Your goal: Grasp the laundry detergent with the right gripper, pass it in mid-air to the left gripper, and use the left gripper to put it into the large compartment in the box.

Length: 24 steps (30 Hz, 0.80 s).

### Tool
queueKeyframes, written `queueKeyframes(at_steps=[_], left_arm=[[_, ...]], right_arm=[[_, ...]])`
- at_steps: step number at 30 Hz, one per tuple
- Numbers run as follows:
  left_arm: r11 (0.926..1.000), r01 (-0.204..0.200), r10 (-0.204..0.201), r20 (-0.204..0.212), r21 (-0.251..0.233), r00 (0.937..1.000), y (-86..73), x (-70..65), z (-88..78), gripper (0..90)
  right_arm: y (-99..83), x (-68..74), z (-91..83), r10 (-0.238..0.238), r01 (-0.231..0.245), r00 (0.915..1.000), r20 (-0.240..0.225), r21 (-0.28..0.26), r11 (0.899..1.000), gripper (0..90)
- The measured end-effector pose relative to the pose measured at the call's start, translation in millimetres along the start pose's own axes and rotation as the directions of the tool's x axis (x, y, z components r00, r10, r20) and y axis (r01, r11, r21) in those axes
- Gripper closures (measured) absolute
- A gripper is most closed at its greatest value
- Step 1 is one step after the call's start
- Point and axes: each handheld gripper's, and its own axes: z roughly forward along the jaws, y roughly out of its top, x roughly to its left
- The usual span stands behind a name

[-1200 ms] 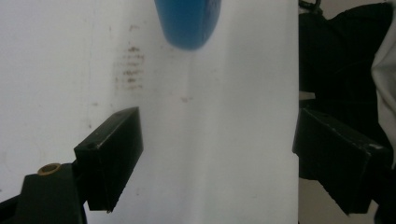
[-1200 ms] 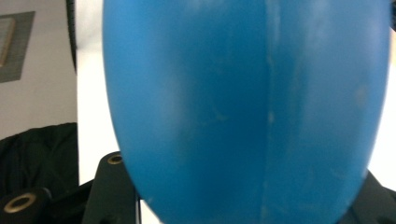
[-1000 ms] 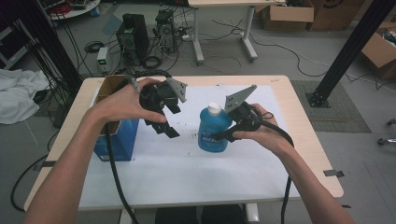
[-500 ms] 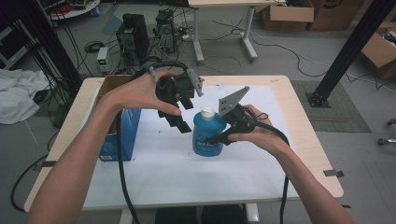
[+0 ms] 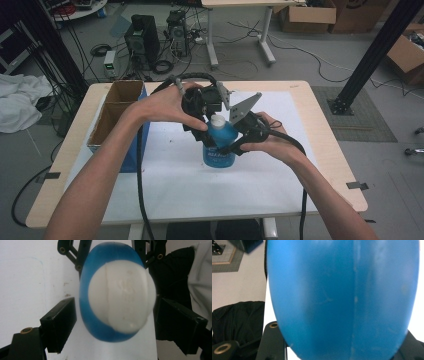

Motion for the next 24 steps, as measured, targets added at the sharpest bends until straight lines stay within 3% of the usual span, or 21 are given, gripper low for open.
queueKeyframes(at_steps=[24], left_arm=[[0.9993,0.002,-0.003,-0.017,-0.036,0.9999,1.0,-1.1,10.0,24.5]], right_arm=[[-2.5,-0.9,3.1,0.017,-0.017,0.9998,-0.006,-0.013,1.0,45.0]])
